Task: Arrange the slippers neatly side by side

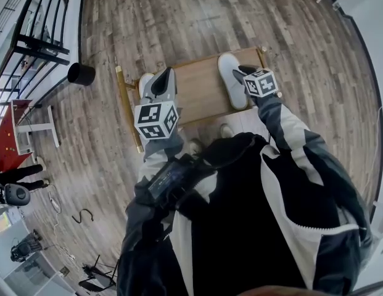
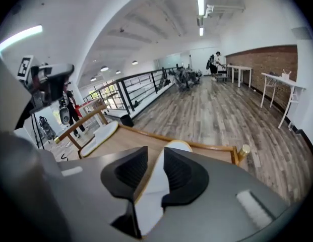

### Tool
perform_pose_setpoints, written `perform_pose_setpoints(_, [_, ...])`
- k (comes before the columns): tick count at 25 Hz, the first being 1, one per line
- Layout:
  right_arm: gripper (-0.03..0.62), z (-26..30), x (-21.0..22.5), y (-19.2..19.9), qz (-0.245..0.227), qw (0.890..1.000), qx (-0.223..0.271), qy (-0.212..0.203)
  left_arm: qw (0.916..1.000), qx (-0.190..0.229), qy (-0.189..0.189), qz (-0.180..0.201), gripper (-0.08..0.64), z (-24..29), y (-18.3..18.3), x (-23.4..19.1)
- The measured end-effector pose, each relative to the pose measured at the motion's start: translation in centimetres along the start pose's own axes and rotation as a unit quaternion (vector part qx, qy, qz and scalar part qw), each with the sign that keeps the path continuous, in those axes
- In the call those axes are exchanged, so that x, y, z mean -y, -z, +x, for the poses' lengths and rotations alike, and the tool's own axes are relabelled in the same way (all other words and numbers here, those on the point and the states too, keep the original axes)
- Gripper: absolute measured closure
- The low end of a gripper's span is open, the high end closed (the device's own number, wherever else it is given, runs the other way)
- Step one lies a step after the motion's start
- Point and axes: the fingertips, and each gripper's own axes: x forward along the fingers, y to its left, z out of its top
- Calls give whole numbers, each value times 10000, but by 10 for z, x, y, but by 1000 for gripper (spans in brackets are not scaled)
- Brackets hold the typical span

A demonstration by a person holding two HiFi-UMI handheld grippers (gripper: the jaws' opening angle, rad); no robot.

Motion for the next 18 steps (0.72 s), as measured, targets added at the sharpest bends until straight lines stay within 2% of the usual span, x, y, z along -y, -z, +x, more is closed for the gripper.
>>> perform_pose_setpoints(3, [582, -34, -31, -52, -293, 9943, 985, -275, 10000, 31, 21, -2, 554, -1, -3, -2])
perform_pose_setpoints(8, [589, -97, -87, -127, -829, 9708, 2194, -508, 9998, 161, 86, 37, 554, -6, -14, -4])
perform_pose_setpoints(14, [589, -152, -128, -183, -1083, 9493, 2921, -425, 9994, 308, 85, 121, 554, -14, -28, -10])
perform_pose_setpoints(18, [589, -166, -147, -199, -1365, 9400, 3086, -506, 9992, 373, 26, 174, 554, -18, -33, -11])
